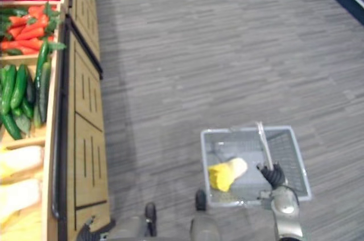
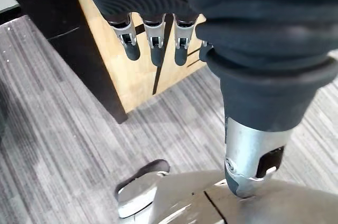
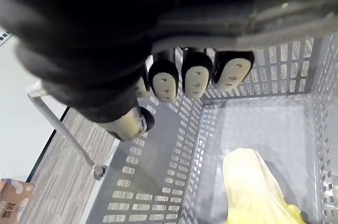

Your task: Pick vegetable in the basket

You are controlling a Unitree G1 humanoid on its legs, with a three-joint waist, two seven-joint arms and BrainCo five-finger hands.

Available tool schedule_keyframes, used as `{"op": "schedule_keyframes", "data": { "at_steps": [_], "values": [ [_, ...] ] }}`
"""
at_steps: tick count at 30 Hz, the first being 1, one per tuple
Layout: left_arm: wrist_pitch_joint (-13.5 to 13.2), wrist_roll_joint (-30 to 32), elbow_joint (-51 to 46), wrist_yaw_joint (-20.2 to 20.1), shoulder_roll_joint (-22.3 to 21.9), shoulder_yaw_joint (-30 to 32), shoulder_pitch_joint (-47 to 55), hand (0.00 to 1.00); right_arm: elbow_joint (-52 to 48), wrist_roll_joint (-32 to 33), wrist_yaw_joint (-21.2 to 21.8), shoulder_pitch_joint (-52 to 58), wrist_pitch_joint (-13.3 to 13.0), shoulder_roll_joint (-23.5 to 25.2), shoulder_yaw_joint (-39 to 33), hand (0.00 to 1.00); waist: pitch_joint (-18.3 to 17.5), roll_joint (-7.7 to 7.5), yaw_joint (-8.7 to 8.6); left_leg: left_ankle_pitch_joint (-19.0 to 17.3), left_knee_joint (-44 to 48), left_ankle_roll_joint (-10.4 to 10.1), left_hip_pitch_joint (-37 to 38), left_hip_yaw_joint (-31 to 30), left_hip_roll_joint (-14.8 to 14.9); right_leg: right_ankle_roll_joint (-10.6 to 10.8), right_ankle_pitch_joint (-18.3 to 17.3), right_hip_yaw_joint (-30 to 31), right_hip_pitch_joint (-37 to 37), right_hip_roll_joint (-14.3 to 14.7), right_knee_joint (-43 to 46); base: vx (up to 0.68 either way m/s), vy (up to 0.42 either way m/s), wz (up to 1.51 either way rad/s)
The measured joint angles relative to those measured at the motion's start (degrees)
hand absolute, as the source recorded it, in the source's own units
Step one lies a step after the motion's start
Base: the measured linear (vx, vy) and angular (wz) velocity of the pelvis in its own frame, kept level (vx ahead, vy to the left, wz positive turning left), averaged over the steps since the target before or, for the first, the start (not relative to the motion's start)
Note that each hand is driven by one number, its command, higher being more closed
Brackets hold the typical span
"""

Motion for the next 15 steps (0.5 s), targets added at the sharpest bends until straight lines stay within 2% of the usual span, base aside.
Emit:
{"op": "schedule_keyframes", "data": {
  "at_steps": [10, 13, 14, 15],
  "values": [
    [0.0, 0.0, -0.2, -0.1, 0.0, 0.0, 0.1, 0.00, -0.1, -0.2, 0.2, -0.6, 0.0, 0.6, 0.6, 1.00, 0.3, -0.65, 0.68, -0.3, -0.2, -0.1, 0.4, 0.4, -0.3, 0.1, 0.0, 0.7, -0.4, -0.2, 0.1, -0.05, -0.001, -0.05],
    [0.0, 0.0, -0.2, -0.3, 0.0, 0.1, 0.4, 0.00, -0.1, -0.5, 0.4, 0.7, 0.0, 0.6, 0.5, 1.00, 0.3, -0.69, 0.67, -2.6, 3.7, -0.4, -1.2, 0.3, 0.7, -0.7, -0.6, 0.7, -0.4, 0.5, 0.7, -0.04, -0.007, -0.09],
    [0.1, 0.1, -0.5, -0.7, 1.8, 0.1, 2.3, 0.00, -0.7, -0.5, 0.4, 2.8, 0.1, 1.1, 0.4, 1.00, 0.6, -1.61, 0.68, -7.9, 9.5, 0.6, 0.7, 0.8, 2.5, -1.1, -4.7, 0.1, -8.0, 1.6, 24.8, 0.00, 0.034, -0.27],
    [0.1, 0.1, -0.6, -0.7, 2.2, 0.6, 2.6, 0.00, -1.2, -0.5, 0.4, 3.0, 0.1, 1.4, 0.4, 1.00, 0.7, -2.92, 0.69, -7.9, 9.7, 0.6, 1.2, 1.3, 2.5, -1.5, -4.2, 0.0, -8.9, 1.6, 27.1, 0.03, 0.050, -0.30]
  ]
}}
